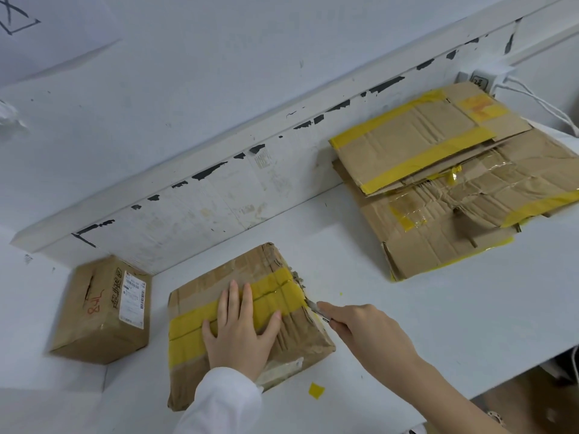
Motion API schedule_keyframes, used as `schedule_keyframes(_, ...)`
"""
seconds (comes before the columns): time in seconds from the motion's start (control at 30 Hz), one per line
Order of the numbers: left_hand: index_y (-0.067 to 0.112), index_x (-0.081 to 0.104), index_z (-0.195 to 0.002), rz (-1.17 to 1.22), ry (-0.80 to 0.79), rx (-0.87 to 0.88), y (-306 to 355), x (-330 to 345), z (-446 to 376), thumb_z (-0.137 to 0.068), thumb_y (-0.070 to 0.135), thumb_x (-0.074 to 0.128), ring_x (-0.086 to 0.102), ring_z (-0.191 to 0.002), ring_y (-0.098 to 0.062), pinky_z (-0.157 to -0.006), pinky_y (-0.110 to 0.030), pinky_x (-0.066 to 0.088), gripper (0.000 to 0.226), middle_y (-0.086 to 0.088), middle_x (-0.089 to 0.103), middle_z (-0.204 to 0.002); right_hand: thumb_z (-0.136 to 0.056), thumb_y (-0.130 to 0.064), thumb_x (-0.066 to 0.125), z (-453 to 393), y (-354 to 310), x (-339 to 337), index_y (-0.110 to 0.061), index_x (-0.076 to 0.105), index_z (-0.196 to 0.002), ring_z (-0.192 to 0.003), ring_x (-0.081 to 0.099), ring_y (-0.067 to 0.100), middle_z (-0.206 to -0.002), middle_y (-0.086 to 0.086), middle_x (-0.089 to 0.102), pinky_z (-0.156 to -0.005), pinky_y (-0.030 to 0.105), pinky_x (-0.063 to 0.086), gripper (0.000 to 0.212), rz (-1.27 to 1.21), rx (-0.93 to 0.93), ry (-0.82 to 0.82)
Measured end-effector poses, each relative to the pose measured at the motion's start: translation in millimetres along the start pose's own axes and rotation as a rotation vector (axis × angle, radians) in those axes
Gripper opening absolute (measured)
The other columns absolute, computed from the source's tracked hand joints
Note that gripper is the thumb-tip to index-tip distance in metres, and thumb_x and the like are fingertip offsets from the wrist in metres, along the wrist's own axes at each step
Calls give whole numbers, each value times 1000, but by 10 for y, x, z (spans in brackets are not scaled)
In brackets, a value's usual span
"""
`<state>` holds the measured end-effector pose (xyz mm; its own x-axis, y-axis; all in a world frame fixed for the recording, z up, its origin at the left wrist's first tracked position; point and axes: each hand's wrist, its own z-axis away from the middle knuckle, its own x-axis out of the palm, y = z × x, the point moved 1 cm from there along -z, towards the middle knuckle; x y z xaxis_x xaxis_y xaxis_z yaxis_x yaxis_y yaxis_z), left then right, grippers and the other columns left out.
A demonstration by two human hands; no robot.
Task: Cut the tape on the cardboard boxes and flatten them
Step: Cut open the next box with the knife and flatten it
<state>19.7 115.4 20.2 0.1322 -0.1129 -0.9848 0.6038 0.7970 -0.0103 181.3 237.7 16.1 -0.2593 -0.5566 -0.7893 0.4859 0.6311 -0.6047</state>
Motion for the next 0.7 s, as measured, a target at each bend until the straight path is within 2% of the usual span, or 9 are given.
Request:
schedule_keyframes(0.13, 34, -5, -149, 2, 11, 0, 11, -1, 7, -90, 66, 20, -13, -143, -6, -115, -45, 5, 72, 12, -17, -156, -103, -30, 26, 166, 31, 67, -47, 34, -130, -80, 52, 21, -86, -3, 54, -61, 30, 36, 33, 17, 19, 9)
schedule_keyframes(0.23, 33, -5, -149, 1, 10, 12, 15, -8, 9, -90, 65, 20, -13, -143, -7, -115, -45, 6, 71, 11, -16, -156, -102, -32, 26, 274, 92, 113, -48, 26, -135, -84, 55, 21, -94, -6, 57, -64, 30, 39, 36, 42, 43, -2)
schedule_keyframes(0.37, 30, -8, -149, -5, -5, 28, -11, -31, -2, -91, 64, 15, -14, -143, -8, -115, -46, 4, 70, 9, -19, -156, -101, -33, 32, 318, 191, 98, -48, 39, -124, -76, 51, 16, -77, -8, 52, -60, 26, 38, 29, -115, 83, 20)
schedule_keyframes(0.43, 25, -6, -150, -15, 19, 79, -12, -85, 24, -83, 72, -4, -15, -144, -11, -116, -49, 4, 81, 6, -18, -156, -100, -31, 36, 347, 280, 102, -47, 47, -112, -67, 47, 12, -68, -8, 49, -57, 24, 35, 22, -219, 123, 31)
schedule_keyframes(0.47, 20, 2, -151, -16, 66, 148, 4, -118, 59, -77, 74, -13, -11, -145, -14, -115, -53, 6, 93, 1, -12, -157, -99, -30, 37, 368, 328, 111, -44, 49, -107, -62, 44, 11, -65, -7, 48, -55, 23, 34, 20, -258, 146, 33)
schedule_keyframes(0.5, 12, 16, -149, -27, 114, 253, 24, -146, 95, -78, 74, -13, -2, -145, -21, -111, -58, 12, 98, -7, 2, -157, -99, -27, 39, 389, 373, 122, -40, 52, -103, -58, 41, 11, -62, -6, 47, -53, 22, 31, 19, -293, 166, 32)
schedule_keyframes(0.57, 1, 45, -136, -119, 173, 462, 70, -139, 167, -85, 73, 5, 24, -138, -30, -94, -64, 31, 97, -18, 37, -146, -98, -22, 40, 423, 455, 147, -33, 57, -101, -53, 39, 7, -60, -5, 48, -51, 20, 28, 20, -356, 210, 23)
schedule_keyframes(0.63, 2, 54, -129, -233, 137, 529, 123, -109, 222, -77, 78, 20, 34, -128, -27, -82, -61, 44, 98, -17, 50, -136, -98, -18, 41, 433, 511, 172, -27, 59, -106, -50, 41, 4, -61, -6, 50, -50, 18, 28, 22, -397, 249, 8)
schedule_keyframes(0.7, 7, 52, -128, -265, 110, 533, 160, -112, 237, -73, 71, 29, 47, -123, -27, -75, -58, 52, 88, -12, 55, -132, -97, -16, 42, 422, 538, 208, -22, 59, -109, -47, 42, 3, -63, -5, 51, -51, 17, 31, 22, -447, 275, -9)
